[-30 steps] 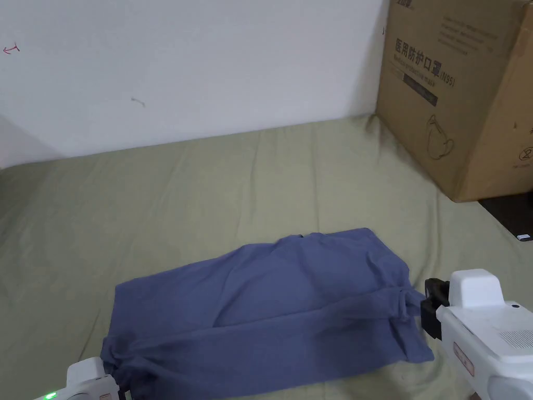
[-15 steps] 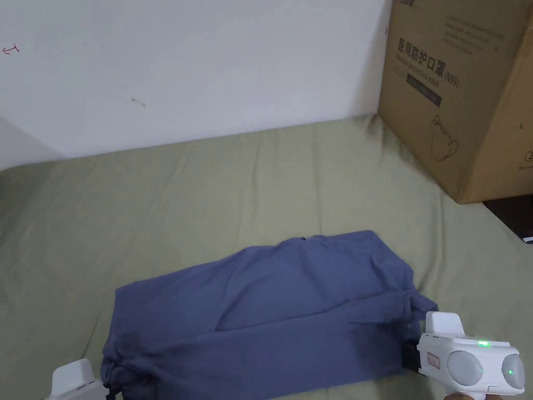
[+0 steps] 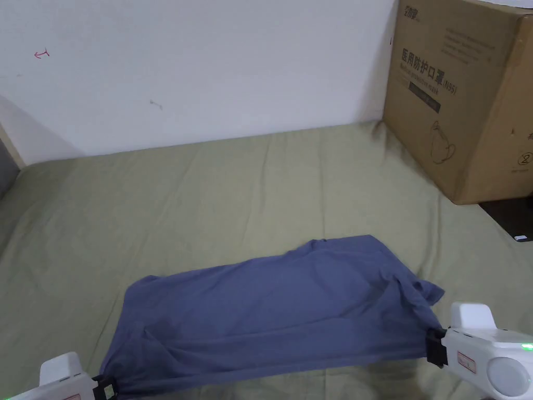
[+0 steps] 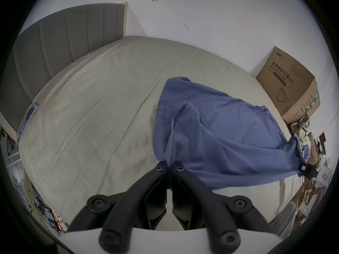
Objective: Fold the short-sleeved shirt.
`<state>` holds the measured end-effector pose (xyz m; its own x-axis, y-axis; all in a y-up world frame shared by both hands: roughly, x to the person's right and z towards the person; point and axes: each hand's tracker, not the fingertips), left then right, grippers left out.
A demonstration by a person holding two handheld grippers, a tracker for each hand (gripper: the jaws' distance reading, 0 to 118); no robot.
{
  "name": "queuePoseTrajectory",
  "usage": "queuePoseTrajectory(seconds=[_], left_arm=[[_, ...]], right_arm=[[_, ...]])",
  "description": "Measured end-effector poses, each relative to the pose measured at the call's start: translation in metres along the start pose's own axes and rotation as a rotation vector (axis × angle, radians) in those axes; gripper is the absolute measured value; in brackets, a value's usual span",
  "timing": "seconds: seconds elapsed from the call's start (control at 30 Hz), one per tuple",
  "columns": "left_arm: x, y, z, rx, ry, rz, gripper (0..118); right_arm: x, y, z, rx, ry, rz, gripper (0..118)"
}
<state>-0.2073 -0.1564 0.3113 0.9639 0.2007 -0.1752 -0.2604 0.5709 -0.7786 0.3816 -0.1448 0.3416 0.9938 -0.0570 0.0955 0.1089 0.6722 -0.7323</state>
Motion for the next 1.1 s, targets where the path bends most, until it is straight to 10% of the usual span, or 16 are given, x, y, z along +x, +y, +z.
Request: queuePoseTrajectory(seconds=[0.6, 0.73, 0.8, 1.1], left_arm=[[-0.004, -0.083, 0.001, -0.111, 0.117, -0.071, 2], [0.012, -0.072, 0.025, -0.067, 0.09, -0.065, 73], [0.023, -0.057, 0.046, 0.021, -0.003, -0.042, 109], [0.09, 0.003, 0.146, 0.519, -0.089, -0.103, 111]], right_arm=[[-0.001, -0.095, 0.008, -0.151, -0.045, -0.061, 14], [-0.01, -0.069, 0.039, -0.074, -0.041, -0.046, 90], [-0.017, -0.048, 0.065, 0.053, -0.015, -0.028, 100], [-0.063, 0.031, 0.161, 0.496, -0.009, 0.106, 99]])
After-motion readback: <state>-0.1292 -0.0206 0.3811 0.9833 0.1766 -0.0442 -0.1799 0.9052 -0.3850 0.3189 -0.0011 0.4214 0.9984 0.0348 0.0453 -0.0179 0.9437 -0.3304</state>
